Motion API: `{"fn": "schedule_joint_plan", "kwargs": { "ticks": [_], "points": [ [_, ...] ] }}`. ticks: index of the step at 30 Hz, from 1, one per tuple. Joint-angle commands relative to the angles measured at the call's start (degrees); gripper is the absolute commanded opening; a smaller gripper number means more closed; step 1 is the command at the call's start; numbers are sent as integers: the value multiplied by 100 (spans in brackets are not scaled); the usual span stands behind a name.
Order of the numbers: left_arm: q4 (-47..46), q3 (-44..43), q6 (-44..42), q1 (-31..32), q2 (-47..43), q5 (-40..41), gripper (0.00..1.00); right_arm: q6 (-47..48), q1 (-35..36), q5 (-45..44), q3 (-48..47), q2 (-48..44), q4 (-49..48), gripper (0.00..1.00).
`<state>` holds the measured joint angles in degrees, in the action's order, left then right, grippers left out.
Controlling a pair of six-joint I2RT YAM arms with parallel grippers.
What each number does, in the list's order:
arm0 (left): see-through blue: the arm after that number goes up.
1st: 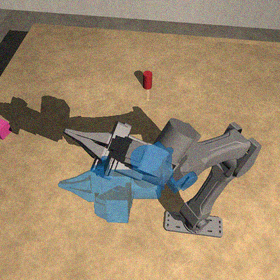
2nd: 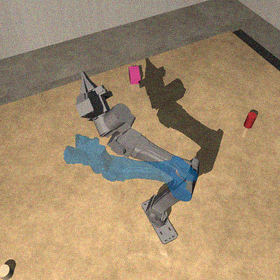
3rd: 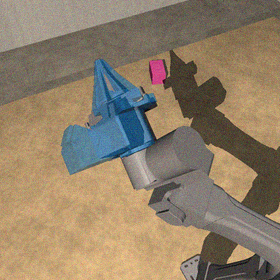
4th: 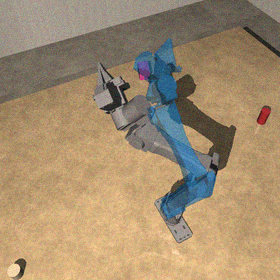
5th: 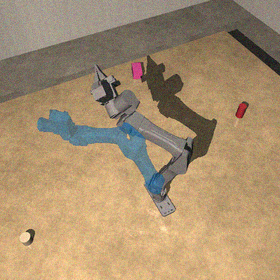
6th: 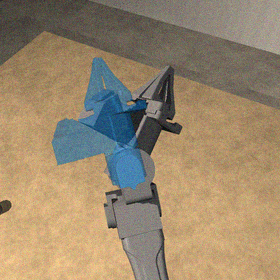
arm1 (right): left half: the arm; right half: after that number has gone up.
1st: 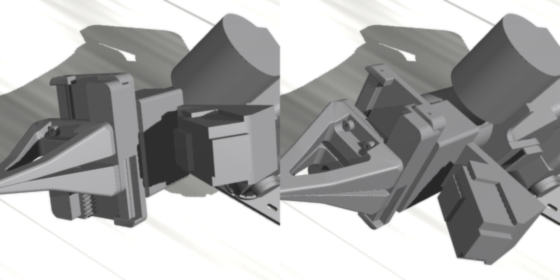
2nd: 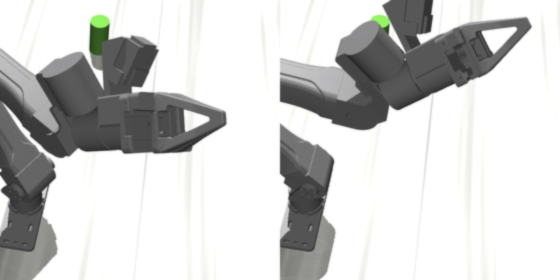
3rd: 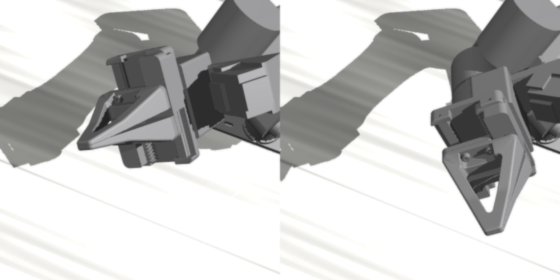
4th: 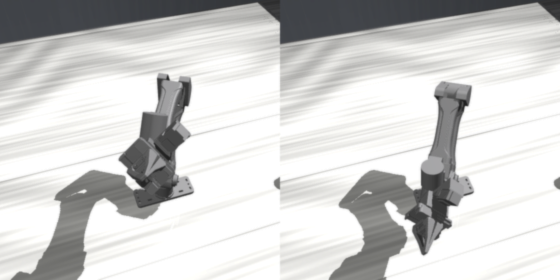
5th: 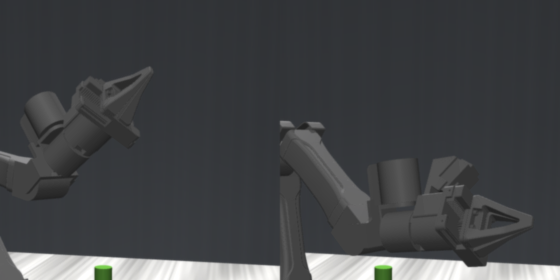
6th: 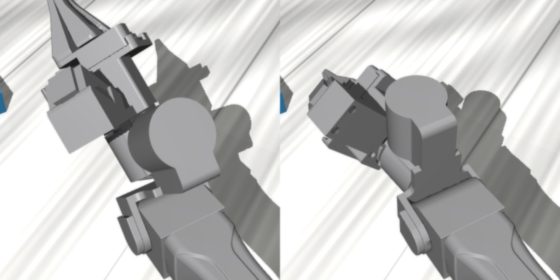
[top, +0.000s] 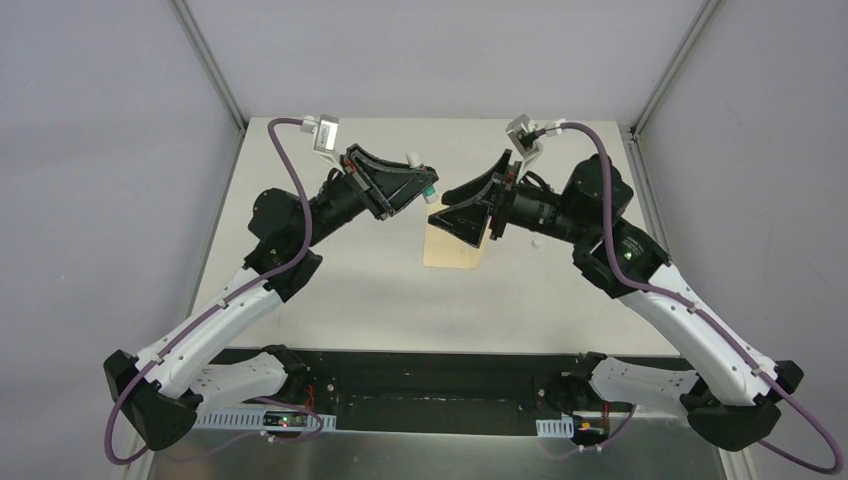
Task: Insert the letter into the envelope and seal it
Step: Unscrew the solid glue.
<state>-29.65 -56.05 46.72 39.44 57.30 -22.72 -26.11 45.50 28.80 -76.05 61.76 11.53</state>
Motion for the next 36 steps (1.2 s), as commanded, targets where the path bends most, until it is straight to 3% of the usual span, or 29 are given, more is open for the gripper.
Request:
{"fn": "schedule_joint_plan", "kwargs": {
  "ticks": [1, 7, 10, 23, 29, 36],
  "points": [
    [1380, -551, -80, 55, -18, 1037, 0, 826, 440, -1937, -44, -327, 626, 70],
    [2332, -1021, 62, 55, 300, 1446, 0, 1551, 1104, -4150, -167, -97, 911, 65],
    [2653, -1205, 128, 55, 452, 1531, 0, 1808, 1278, -4733, -222, 89, 859, 64],
    [2899, -1341, 204, 55, 693, 1597, 0, 2439, 1810, -5647, -671, 907, 727, 61],
    [2819, -1291, 229, 55, 673, 1525, 0, 2466, 1830, -5844, -670, 1012, 559, 46],
    [2709, -1129, 293, 55, 578, 1416, 0, 2483, 1807, -5841, -656, 1037, 425, 37]
  ]
}}
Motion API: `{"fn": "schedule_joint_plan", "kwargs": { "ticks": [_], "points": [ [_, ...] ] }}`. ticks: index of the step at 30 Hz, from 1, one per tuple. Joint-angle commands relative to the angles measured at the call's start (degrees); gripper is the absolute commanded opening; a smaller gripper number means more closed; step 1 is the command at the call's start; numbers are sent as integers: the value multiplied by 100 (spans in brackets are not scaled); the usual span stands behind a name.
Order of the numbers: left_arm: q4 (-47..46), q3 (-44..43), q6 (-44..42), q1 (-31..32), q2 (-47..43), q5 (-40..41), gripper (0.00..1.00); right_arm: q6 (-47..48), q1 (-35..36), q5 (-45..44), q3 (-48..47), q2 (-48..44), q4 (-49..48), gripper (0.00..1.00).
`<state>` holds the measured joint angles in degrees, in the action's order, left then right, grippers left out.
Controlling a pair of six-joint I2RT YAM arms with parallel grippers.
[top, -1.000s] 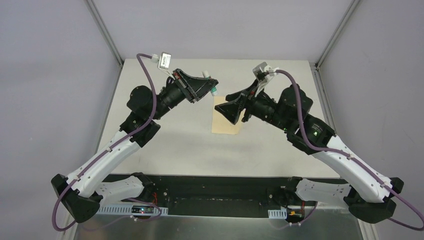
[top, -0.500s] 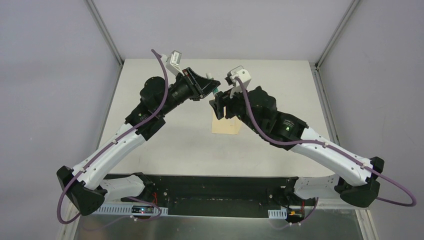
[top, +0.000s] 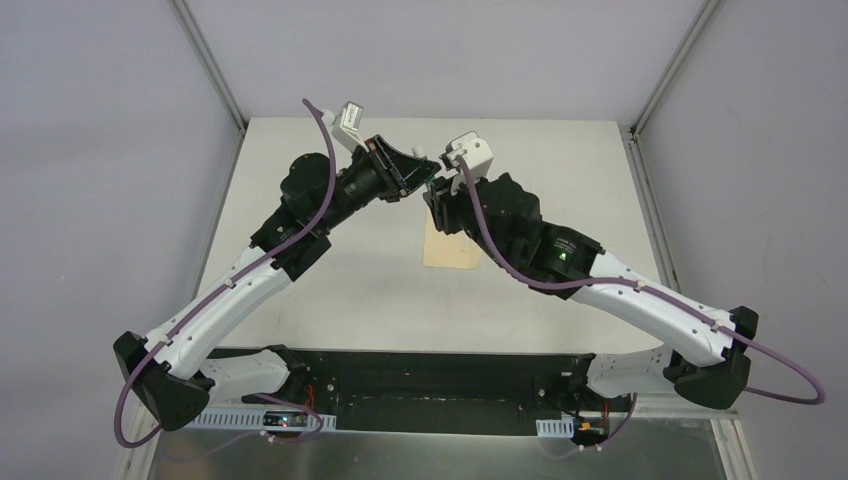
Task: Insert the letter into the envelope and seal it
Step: Unscrew the solid glue.
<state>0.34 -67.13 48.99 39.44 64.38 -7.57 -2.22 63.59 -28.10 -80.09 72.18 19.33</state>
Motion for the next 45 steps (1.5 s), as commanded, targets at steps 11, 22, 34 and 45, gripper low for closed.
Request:
{"fn": "schedule_joint_plan", "kwargs": {
  "ticks": [11, 22, 34, 45],
  "points": [
    [-1752, 592, -1, 55, -452, -838, 0, -1131, -1290, 2950, 168, -518, -425, 20],
    [-3833, 1218, -101, 64, -771, -1780, 0, -3142, -2410, 6484, 594, -745, -1720, 18],
    [-3469, 1196, 36, 79, -901, -1418, 0, -3108, -2561, 6100, 676, -1030, -1490, 45],
    [-588, 173, 921, 266, -659, 490, 0, -1515, -2310, 3800, 1418, -1797, -1720, 71]
  ]
}}
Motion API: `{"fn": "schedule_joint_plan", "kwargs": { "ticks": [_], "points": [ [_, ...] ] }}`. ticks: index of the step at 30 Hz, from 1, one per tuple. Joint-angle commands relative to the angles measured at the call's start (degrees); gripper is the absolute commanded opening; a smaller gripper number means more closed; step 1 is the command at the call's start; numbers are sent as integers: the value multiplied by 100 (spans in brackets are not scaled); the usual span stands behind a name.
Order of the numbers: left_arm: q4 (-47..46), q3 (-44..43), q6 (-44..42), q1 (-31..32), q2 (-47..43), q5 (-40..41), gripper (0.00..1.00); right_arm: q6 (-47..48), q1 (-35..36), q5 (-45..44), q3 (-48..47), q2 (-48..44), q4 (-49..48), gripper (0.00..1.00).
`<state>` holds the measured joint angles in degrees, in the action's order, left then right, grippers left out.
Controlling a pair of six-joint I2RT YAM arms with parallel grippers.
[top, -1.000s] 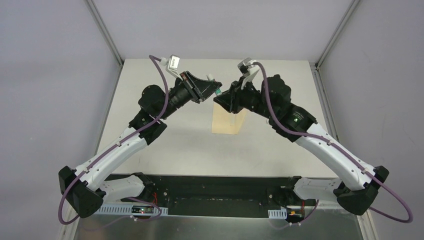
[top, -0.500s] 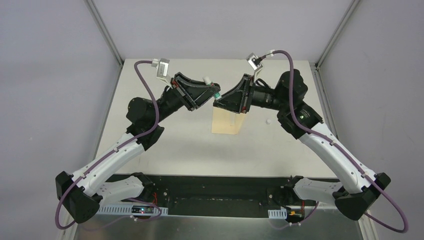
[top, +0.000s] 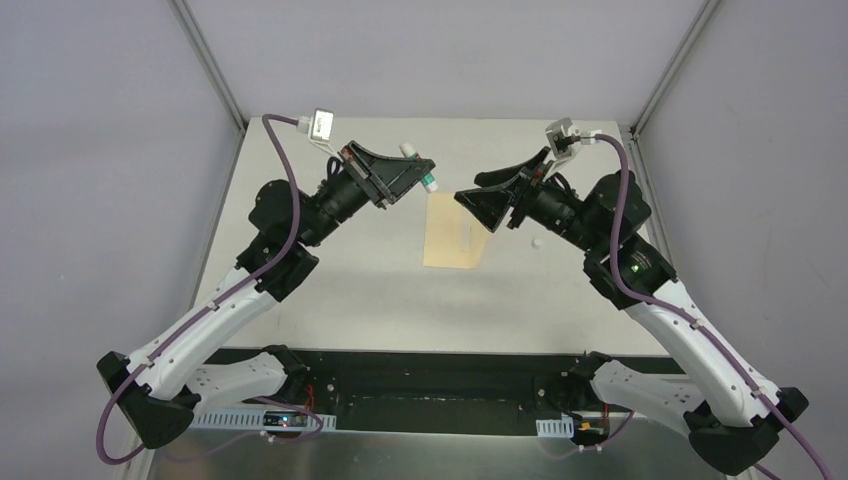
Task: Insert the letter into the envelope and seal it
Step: Unscrew the solid glue.
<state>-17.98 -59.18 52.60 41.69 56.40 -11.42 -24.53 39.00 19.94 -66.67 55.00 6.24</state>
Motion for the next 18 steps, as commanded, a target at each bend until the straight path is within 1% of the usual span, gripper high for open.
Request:
{"fn": "schedule_joint_plan", "kwargs": {
  "ticks": [1, 4, 8, 14, 18],
  "points": [
    [1399, -724, 652, 41, 191, 983, 0, 819, 208, -1117, 78, -66, -466, 71],
    [1879, -1016, 918, 41, 377, 1113, 0, 1053, 388, -1375, 46, 36, -598, 70],
    [2081, -1116, 1313, 37, 558, 1357, 0, 1234, 650, -1578, 45, 185, -992, 68],
    [2101, -1190, 1712, 41, 749, 1380, 0, 1475, 1022, -1890, 1, 407, -1194, 66],
    [1984, -1217, 1865, 54, 828, 1327, 0, 1685, 1236, -2254, -51, 552, -1228, 60]
  ]
}}
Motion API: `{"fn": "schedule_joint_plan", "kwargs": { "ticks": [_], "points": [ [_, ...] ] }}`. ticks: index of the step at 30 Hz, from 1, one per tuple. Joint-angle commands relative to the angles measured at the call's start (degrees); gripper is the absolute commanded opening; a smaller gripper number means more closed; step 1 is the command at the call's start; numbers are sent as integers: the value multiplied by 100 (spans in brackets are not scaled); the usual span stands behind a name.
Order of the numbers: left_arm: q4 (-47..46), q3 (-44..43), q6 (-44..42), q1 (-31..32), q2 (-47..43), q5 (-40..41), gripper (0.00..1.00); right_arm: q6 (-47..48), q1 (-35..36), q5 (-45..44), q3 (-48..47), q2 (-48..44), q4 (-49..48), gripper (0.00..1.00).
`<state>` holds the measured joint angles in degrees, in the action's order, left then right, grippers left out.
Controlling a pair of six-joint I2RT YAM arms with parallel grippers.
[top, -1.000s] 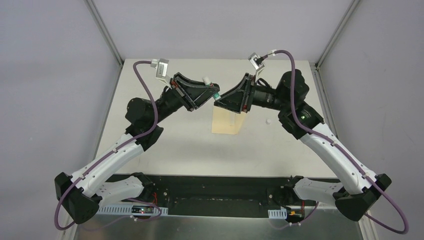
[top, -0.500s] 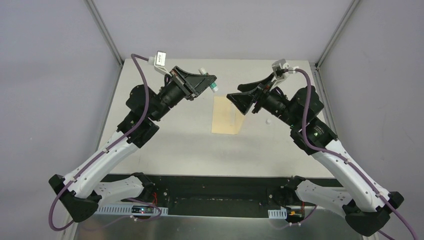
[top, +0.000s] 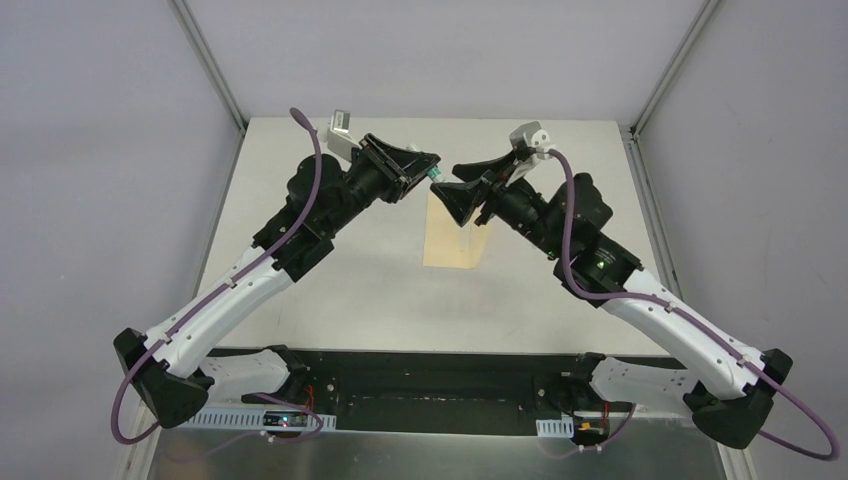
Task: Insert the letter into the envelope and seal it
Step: Unscrew the solid glue.
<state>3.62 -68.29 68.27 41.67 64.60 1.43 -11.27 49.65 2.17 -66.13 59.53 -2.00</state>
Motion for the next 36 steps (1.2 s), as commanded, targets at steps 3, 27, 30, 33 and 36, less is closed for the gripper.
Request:
{"fn": "schedule_joint_plan", "kwargs": {
  "ticks": [3, 27, 30, 33, 36],
  "points": [
    [-211, -333, 310, 102, -4, 83, 0, 423, 226, -615, -115, 178, -438, 56],
    [-353, -280, 512, 208, 62, -33, 0, 328, 291, -877, -99, 360, -776, 35],
    [-353, -257, 518, 210, 62, -29, 0, 322, 291, -869, -95, 345, -780, 32],
    [-348, -205, 524, 209, 20, 24, 0, 303, 294, -833, -60, 268, -770, 36],
    [-487, -205, 529, 210, 41, -13, 0, 303, 291, -858, -13, 199, -753, 37]
  ]
}}
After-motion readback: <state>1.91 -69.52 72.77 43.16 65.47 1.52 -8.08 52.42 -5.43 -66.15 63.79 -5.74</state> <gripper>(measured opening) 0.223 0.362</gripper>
